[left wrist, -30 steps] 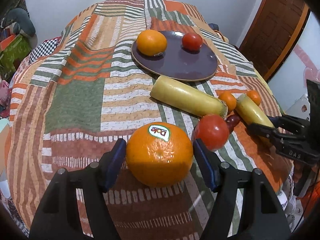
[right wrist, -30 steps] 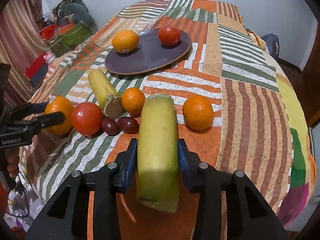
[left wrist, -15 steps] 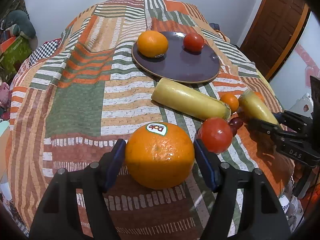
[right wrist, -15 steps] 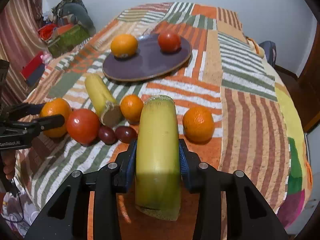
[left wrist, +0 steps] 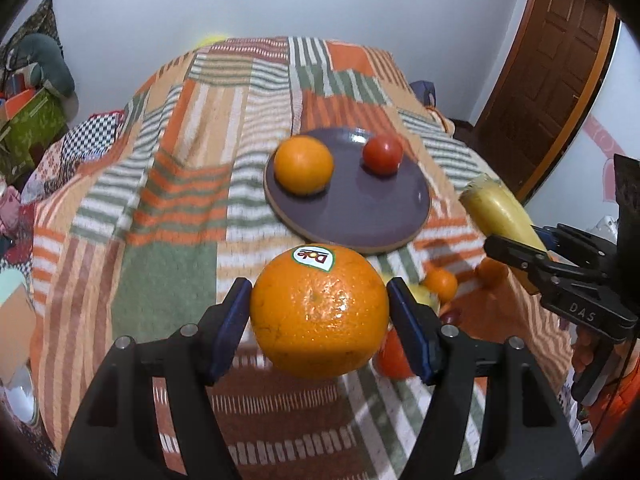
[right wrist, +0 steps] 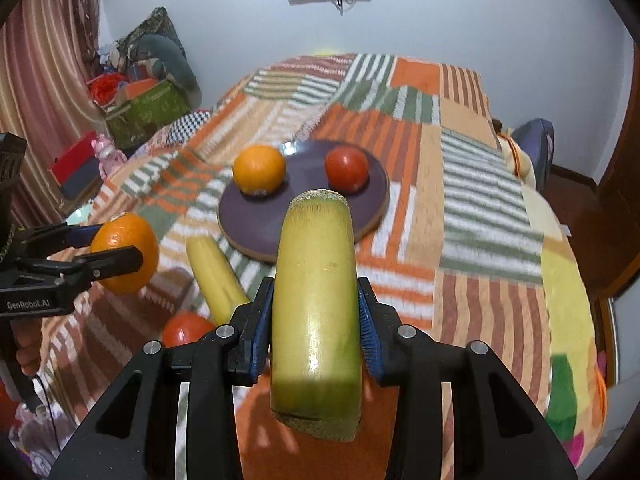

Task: Organize fruits
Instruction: 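Lift and lower the zucchini onto the plate with the right tool while the left tool places the Dole orange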

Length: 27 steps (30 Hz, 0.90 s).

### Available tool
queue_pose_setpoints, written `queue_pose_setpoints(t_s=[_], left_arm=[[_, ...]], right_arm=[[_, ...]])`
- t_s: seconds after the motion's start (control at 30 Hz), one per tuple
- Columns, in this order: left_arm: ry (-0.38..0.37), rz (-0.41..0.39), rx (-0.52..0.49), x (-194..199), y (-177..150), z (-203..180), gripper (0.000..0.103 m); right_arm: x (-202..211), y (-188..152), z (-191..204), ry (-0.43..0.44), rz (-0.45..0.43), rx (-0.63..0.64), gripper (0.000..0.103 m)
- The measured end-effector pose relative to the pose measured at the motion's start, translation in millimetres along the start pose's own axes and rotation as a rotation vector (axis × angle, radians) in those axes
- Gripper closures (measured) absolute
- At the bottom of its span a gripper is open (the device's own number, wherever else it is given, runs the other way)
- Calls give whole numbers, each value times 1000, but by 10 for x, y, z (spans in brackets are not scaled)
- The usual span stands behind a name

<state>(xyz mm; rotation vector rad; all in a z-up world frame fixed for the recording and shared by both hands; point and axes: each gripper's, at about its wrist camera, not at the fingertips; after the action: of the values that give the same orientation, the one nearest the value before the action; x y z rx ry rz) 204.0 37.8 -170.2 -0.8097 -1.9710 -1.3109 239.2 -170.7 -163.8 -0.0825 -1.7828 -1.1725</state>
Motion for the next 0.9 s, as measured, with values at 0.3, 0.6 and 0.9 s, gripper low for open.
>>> queue_pose_setpoints(t_s=[0.3,0.6,0.9], left_arm=[[-20,-2,-12,-272,332,-121,35],[-28,47,-12,-715,590,-111,35],[-21,63,-17,-935,677,-69,35]], right_arm=[[-212,364,3,11,-28,33,67],[-632,586,-37,31,9,44,67],[-942,676,-76,49,65,46,67]])
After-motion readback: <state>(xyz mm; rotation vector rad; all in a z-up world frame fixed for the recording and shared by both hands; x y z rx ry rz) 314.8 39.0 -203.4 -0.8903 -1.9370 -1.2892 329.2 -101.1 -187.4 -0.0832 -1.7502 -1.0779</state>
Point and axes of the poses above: each gripper's, at about its wrist camera, not at the fingertips, and x roughly against the way its jaws point, z to its left, y to its top, and after that the axes turned 15 degrees about x, right-handed
